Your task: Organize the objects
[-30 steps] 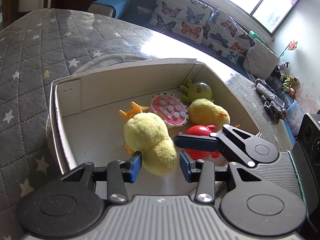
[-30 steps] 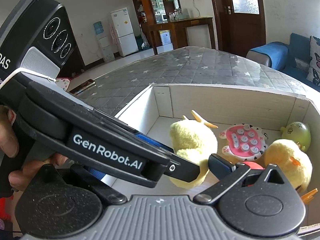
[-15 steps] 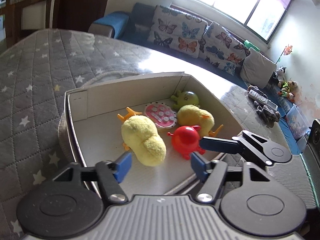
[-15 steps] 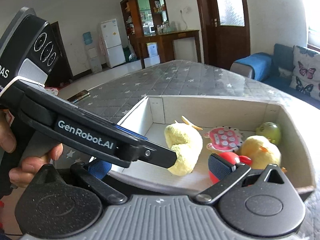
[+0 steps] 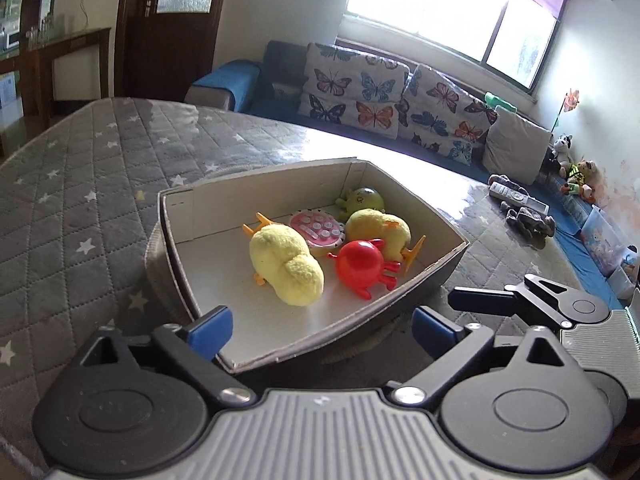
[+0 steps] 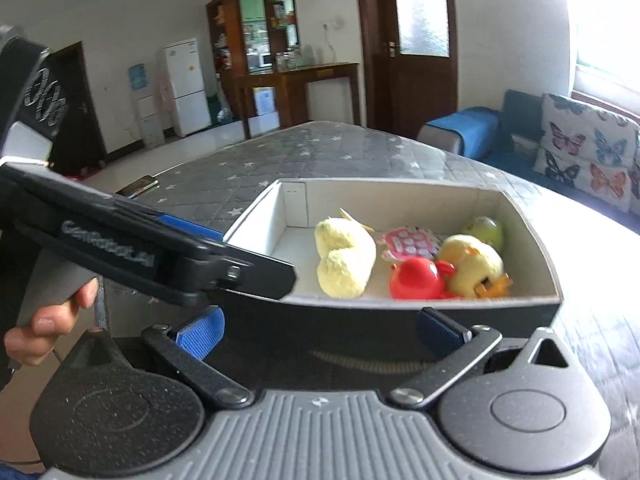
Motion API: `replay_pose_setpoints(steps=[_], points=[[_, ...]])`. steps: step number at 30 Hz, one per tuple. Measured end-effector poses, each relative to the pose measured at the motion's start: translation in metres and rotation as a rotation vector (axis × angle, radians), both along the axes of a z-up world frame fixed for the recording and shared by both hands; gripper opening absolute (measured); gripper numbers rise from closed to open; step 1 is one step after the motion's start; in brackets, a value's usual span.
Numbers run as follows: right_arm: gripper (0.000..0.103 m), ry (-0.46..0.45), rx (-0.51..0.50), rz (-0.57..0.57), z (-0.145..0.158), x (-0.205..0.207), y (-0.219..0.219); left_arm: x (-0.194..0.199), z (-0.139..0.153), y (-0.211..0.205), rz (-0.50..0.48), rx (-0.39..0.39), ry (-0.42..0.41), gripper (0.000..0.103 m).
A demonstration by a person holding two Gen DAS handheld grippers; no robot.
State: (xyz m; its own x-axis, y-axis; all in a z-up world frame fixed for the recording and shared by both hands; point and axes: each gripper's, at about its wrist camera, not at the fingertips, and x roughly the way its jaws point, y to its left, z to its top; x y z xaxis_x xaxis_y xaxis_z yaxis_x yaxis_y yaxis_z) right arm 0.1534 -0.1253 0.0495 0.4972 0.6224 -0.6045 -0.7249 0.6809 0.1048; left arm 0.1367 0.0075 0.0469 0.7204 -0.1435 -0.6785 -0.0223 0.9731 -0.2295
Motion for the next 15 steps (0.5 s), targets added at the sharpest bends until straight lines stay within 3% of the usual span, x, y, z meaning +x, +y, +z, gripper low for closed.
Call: replay_pose_setpoints(steps=[8, 15], points=[[0.103, 0.018, 0.000, -0.057, -0.001, -0.017, -0.013, -0.025, 0.002, -0.008, 0.020, 0.040, -0.037, 0.103], [0.103, -0.002, -0.019, -0.077, -0.003, -0.036, -0.019, -0.041, 0.001, 0.000, 0.053, 0.018, -0.025, 0.103]])
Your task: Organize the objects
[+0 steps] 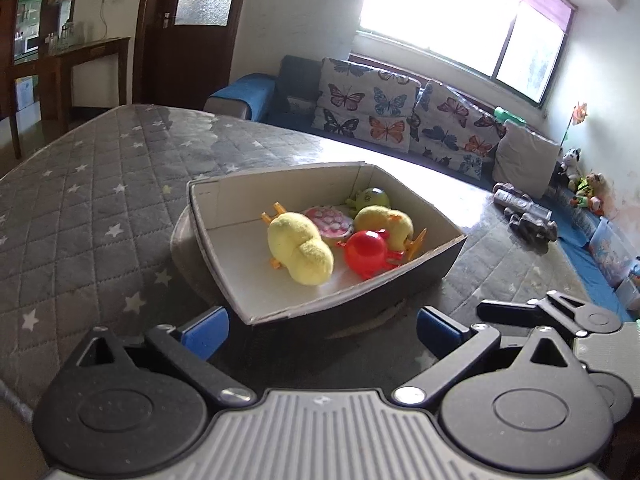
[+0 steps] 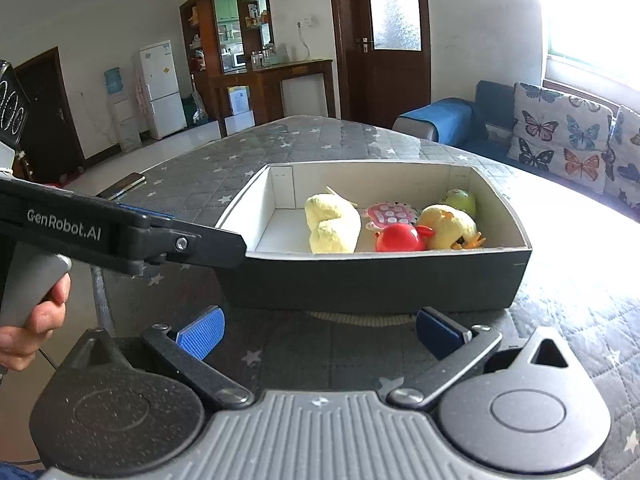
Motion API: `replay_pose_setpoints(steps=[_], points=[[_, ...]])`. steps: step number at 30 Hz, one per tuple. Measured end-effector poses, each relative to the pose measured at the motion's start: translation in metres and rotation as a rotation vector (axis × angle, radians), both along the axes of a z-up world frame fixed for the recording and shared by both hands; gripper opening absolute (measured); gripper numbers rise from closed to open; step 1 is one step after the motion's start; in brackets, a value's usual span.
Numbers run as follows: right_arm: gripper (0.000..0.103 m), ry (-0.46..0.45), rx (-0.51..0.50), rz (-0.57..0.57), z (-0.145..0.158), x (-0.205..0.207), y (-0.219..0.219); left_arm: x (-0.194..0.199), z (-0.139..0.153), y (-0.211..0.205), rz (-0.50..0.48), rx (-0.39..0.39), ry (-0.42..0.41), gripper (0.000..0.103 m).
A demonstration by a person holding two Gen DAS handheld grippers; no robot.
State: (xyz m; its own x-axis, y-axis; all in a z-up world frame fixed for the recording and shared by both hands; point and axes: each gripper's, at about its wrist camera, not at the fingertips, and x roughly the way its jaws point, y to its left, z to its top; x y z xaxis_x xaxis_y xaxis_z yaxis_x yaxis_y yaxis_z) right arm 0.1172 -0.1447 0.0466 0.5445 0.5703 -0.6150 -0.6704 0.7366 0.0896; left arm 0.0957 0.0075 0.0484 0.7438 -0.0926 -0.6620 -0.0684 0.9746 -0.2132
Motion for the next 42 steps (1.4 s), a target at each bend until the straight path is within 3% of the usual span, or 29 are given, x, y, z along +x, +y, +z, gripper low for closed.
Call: replay_pose_setpoints(steps=[18, 42], points=[[0.103, 0.029, -0.024, -0.063, -0.005, -0.018, -0.008, -0.030, -0.016, 0.004, 0.006, 0.077, 0.033, 0.103], [0.103, 0.050, -0.039, -0.107, -0.010, -0.012, -0.014, -0.037, -0.033, 0.026, -0.003, 0.022, 0.080, 0.103]])
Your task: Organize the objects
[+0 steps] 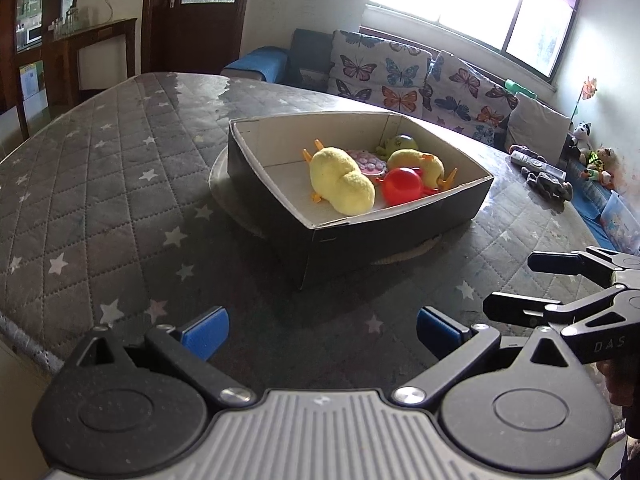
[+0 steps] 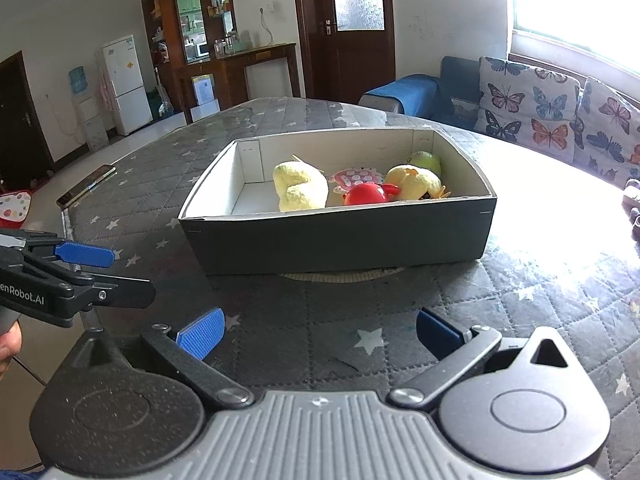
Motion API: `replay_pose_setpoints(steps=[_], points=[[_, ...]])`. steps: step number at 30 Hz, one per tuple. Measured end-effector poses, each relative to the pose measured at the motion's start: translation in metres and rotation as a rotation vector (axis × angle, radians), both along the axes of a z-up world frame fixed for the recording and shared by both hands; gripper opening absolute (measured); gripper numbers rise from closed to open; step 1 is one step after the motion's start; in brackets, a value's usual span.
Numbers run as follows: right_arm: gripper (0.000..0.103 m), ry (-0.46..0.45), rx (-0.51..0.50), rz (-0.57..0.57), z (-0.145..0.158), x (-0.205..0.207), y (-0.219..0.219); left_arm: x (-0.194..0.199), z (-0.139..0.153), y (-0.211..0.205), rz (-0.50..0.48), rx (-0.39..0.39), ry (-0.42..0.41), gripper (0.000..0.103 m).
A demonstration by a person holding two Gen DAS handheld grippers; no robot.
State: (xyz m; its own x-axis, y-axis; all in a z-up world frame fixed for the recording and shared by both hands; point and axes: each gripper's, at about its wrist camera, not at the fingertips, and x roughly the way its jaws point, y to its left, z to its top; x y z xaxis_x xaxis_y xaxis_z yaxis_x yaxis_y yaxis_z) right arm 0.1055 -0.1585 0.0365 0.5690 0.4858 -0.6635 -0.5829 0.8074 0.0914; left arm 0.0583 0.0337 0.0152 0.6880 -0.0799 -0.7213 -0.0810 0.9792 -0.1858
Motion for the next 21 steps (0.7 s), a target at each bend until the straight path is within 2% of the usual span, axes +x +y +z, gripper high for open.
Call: replay_pose_setpoints(steps=[21], points=[[0.103, 0.020, 0.008, 0.006, -0.0053, 0.0063, 0.0020, 0.0046, -0.0056, -0.0019, -0.012, 0.001, 0.016, 0.103]])
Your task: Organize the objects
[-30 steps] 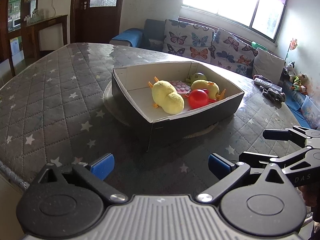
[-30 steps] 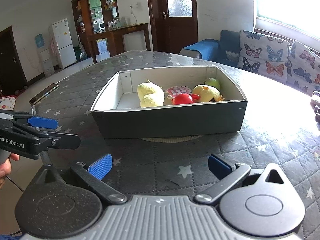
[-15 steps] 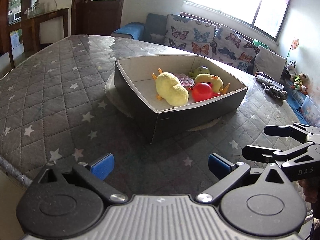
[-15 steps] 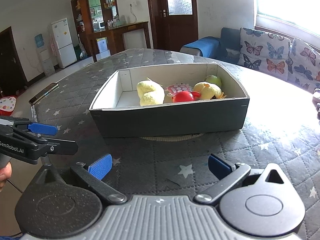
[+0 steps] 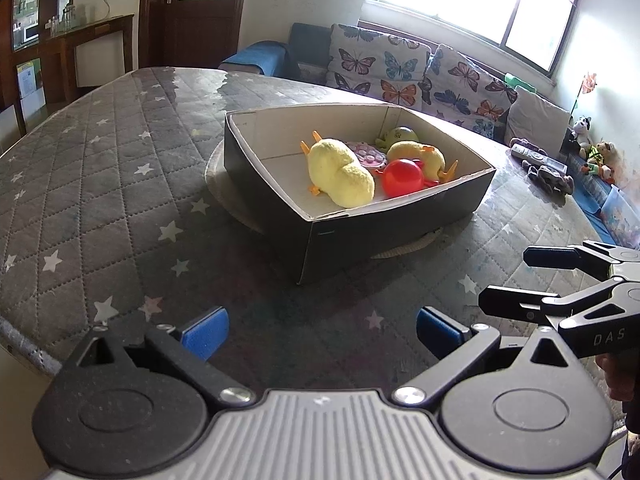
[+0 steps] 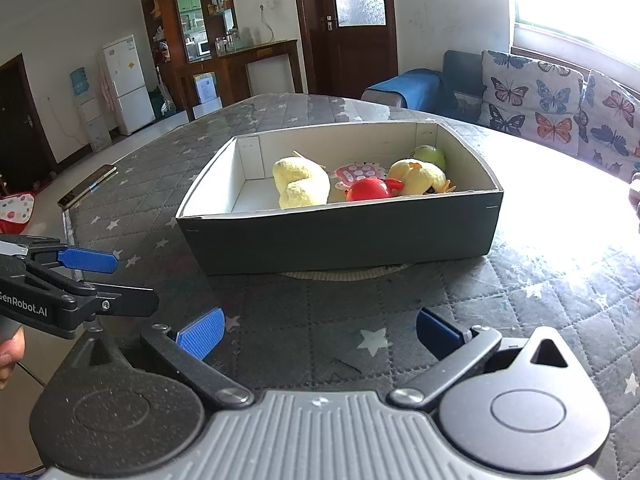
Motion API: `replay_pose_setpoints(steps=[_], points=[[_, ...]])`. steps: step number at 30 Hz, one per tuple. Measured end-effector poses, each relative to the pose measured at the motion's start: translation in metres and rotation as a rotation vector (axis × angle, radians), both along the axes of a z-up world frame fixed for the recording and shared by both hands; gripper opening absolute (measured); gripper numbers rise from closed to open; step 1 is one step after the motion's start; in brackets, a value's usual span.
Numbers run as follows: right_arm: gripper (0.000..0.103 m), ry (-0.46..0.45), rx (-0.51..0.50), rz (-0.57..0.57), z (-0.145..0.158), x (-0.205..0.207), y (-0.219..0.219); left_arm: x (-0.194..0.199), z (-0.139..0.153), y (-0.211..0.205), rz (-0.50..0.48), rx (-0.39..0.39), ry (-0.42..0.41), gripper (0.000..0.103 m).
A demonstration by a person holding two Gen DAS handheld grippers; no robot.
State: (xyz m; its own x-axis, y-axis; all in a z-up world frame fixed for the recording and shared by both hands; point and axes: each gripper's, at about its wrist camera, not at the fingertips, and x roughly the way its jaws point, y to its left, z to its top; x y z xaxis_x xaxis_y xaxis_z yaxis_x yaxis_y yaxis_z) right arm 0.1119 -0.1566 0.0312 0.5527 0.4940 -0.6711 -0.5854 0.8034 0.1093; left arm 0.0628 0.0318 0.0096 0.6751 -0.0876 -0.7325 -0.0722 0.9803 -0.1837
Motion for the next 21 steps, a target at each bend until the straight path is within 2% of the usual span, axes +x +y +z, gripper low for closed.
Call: replay_pose_setpoints(steps=[21], points=[[0.103, 0.011, -0.007, 0.008, -0.0034, 0.0026, 0.0036, 0.0022, -0.0021, -0.0002, -0.005, 0.002, 0.008, 0.103]])
